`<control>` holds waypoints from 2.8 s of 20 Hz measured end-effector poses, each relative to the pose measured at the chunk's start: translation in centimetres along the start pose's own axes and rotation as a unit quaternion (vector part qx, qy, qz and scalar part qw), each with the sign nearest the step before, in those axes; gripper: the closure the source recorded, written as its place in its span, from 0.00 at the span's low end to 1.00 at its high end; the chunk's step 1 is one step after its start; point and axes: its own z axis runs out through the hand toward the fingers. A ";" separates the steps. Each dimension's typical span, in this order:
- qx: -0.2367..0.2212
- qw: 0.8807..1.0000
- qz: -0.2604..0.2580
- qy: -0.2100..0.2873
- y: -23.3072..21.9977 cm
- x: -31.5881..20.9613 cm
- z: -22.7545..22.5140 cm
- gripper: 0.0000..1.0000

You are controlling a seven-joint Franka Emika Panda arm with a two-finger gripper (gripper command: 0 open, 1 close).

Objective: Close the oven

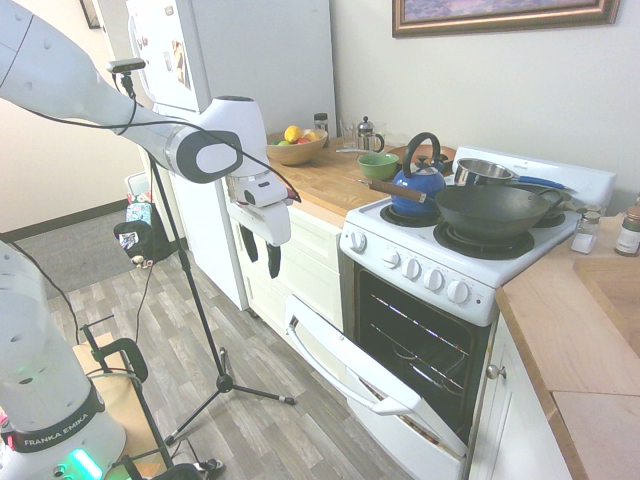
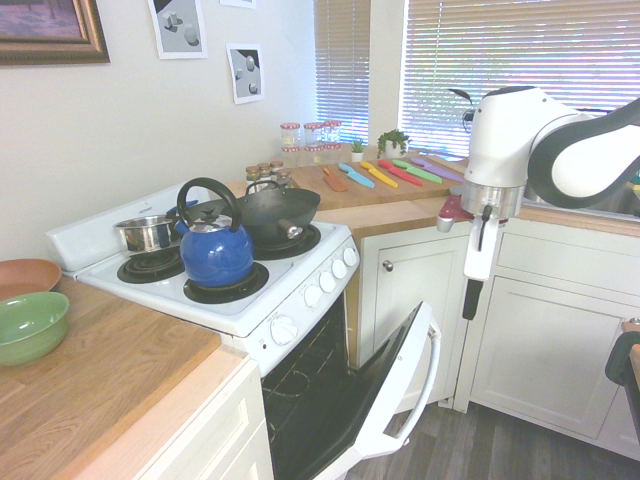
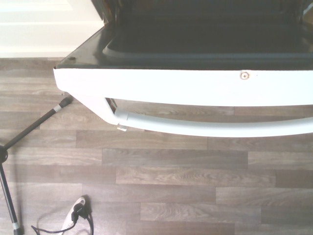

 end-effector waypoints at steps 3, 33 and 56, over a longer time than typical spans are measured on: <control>0.002 1.000 0.002 -0.003 -0.1 0.0 0.1 0.00; -0.008 0.999 -0.018 -0.040 -1.5 9.2 27.0 0.00; 0.084 0.992 -0.026 0.088 -18.3 9.2 19.0 0.00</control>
